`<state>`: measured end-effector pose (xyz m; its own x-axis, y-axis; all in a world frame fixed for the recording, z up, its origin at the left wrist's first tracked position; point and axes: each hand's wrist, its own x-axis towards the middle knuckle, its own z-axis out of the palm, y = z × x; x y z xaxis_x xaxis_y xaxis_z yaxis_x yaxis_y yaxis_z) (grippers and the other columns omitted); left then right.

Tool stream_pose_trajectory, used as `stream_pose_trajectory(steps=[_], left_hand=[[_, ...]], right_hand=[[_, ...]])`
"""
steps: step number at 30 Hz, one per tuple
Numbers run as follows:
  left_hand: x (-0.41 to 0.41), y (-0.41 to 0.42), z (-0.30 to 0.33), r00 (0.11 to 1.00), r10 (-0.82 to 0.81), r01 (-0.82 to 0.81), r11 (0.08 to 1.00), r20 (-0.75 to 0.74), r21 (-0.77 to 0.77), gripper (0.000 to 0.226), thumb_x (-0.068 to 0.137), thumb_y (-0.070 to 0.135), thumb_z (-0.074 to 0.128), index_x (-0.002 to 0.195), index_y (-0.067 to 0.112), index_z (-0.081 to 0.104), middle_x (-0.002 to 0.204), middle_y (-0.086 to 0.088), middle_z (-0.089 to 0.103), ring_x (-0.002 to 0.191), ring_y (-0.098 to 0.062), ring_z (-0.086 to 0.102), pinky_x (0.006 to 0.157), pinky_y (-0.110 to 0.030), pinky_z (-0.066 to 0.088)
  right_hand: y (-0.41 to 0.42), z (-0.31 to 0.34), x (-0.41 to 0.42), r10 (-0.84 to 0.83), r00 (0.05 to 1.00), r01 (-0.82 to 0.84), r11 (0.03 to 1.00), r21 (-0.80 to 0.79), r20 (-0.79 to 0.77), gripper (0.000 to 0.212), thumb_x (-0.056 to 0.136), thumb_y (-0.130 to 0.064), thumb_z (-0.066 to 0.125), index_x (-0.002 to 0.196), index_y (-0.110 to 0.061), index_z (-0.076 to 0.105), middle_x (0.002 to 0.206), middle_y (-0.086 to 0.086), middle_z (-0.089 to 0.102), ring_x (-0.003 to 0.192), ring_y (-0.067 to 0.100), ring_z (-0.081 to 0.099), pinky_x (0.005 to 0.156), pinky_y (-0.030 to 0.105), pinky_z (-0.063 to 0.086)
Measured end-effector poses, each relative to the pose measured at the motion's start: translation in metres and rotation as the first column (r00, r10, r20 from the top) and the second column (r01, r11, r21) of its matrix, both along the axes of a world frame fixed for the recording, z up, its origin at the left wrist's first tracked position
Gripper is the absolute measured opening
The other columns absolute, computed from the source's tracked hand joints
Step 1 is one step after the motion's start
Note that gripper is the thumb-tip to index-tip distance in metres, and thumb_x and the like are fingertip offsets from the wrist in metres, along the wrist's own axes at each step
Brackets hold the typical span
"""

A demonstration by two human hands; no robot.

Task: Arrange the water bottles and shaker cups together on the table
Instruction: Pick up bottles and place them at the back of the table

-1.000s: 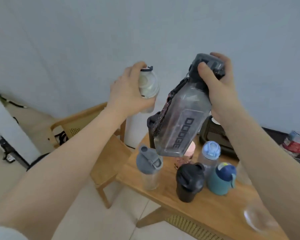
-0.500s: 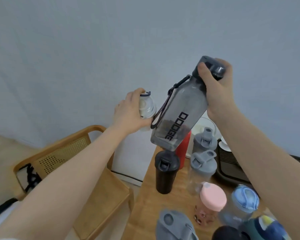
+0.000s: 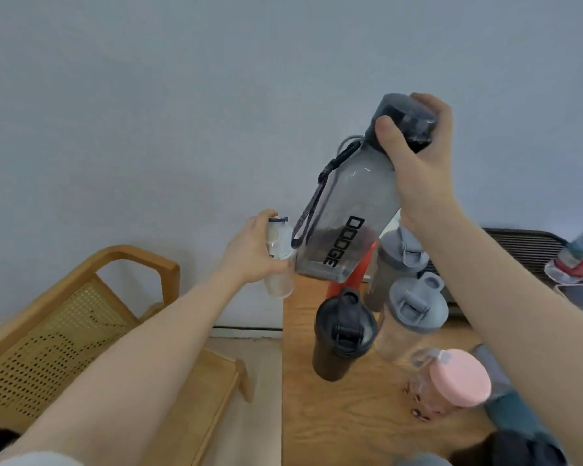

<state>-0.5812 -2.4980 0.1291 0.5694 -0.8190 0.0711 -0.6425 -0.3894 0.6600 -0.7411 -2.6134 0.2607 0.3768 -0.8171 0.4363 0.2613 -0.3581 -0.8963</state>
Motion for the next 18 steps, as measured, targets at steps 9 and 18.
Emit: stream_pose_trajectory(steps=[9,18], left_hand=[[0.030,-0.090,-0.059,0.901,-0.396,0.392,0.918,-0.174,-0.056,0.064,0.050,0.037,0.075,0.109,0.036,0.050,0.103,0.001,0.064,0.095,-0.020,0.064,0.076,-0.048,0.056],[0.020,-0.060,-0.045,0.728,-0.523,0.535,0.838,-0.443,-0.110,0.102,0.059,0.037,0.081,0.138,0.037,0.017,0.141,0.006,0.036,0.129,-0.015,0.041,0.104,-0.039,0.044]], right_hand=[[-0.004,0.013,0.007,-0.227,0.972,0.224,0.973,0.056,0.068,0.046,0.070,-0.032,0.068,0.110,-0.026,0.046,0.111,0.004,0.054,0.097,0.017,0.057,0.091,0.040,0.051],[0.008,0.027,0.019,-0.227,0.970,0.226,0.974,0.020,0.091,0.055,0.065,-0.037,0.069,0.112,-0.021,0.047,0.115,0.012,0.052,0.099,0.022,0.058,0.089,0.041,0.052]])
